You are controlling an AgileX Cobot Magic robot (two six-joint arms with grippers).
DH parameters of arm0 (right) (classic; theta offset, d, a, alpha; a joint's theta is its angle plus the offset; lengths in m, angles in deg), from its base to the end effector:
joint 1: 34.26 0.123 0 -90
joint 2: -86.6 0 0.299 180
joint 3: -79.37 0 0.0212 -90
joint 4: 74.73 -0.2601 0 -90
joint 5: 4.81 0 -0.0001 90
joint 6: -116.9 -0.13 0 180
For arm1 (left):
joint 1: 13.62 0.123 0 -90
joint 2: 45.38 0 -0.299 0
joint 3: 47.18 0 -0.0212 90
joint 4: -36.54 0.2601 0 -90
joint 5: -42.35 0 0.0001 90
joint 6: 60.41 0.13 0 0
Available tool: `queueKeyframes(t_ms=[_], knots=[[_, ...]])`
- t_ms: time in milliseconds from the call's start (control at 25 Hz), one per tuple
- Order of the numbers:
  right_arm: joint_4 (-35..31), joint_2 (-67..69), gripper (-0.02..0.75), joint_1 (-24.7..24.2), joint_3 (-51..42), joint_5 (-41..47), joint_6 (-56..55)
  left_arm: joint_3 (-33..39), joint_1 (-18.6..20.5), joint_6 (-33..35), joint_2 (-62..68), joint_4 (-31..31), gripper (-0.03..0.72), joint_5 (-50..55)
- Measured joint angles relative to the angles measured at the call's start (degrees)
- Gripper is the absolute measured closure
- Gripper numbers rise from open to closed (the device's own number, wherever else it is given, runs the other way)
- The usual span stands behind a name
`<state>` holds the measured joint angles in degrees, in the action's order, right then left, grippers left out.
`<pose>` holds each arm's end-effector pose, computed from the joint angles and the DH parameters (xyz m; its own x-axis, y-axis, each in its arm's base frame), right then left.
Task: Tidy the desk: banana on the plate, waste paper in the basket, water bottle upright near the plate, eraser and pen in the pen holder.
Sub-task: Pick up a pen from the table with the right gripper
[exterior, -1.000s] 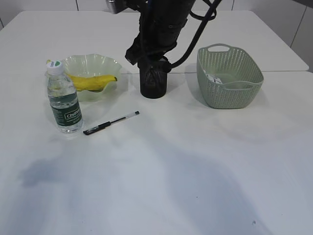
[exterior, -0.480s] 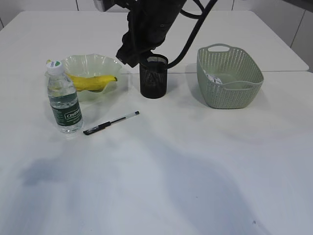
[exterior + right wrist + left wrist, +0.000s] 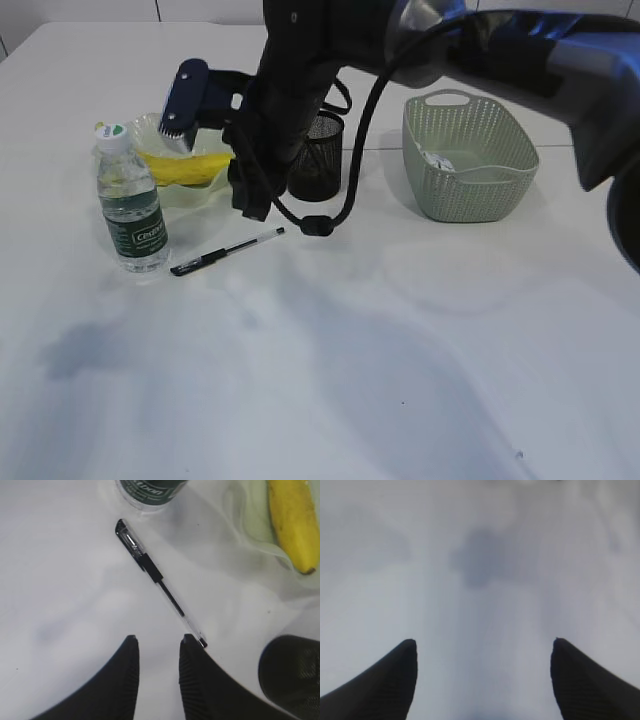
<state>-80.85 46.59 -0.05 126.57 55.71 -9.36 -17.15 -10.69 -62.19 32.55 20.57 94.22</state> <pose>0.4465 0.3182 0.2082 -0.0071 -0.9368 -0.3499 -0.9476 0.1181 -0.2969 0.2385 -0.0160 0.2370 -0.9168 -0.2468 -0.3139 -0.1624 0.9486 -0.2716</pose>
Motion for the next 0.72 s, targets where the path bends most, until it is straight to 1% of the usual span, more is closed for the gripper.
queueKeyframes(t_ms=[120,400,560,720], knots=[[-0.14,1.96,0.527,0.78,0.11,-1.38,2.44,0.0,0.0,0.0,0.0,0.0,0.097,0.0],[-0.36,3.22,0.527,1.11,0.11,-6.38,2.97,0.0,0.0,0.0,0.0,0.0,0.097,0.0],[-2.66,3.25,0.527,1.11,0.11,-11.95,2.66,0.0,0.0,0.0,0.0,0.0,0.097,0.0],[-2.24,3.49,0.527,1.11,0.14,-17.29,2.66,0.0,0.0,0.0,0.0,0.0,0.097,-0.03]])
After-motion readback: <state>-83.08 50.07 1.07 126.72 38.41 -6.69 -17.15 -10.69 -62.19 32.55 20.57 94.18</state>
